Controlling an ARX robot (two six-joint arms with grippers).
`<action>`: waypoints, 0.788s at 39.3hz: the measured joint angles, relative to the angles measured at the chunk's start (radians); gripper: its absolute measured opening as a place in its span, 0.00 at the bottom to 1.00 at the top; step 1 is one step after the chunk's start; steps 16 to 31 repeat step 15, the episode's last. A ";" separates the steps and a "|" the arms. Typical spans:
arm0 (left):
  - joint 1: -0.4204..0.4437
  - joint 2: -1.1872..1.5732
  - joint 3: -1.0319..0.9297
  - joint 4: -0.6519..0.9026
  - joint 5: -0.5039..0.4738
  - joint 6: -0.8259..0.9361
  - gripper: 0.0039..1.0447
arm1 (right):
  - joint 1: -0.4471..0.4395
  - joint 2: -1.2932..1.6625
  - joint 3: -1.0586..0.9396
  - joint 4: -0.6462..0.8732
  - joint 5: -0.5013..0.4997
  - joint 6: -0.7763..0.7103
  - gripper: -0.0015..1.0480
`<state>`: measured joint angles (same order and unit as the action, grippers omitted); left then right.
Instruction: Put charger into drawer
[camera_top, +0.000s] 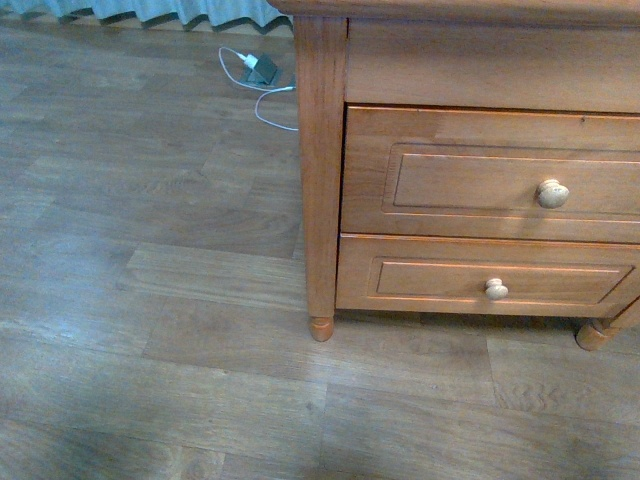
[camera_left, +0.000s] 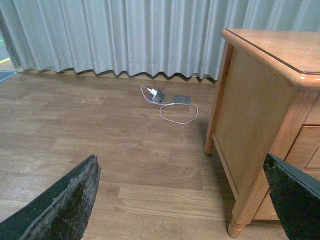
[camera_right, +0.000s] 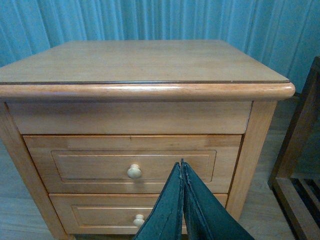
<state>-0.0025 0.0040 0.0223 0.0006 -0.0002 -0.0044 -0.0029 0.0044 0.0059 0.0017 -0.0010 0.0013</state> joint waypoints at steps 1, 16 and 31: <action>0.000 0.000 0.000 0.000 0.000 0.000 0.94 | 0.000 0.000 0.000 0.000 0.000 0.000 0.01; 0.000 0.000 0.000 0.000 0.000 0.000 0.94 | 0.000 0.000 0.000 0.000 0.000 -0.001 0.63; 0.000 0.000 0.000 0.000 0.000 0.000 0.94 | 0.000 0.000 0.000 0.000 0.000 -0.001 0.63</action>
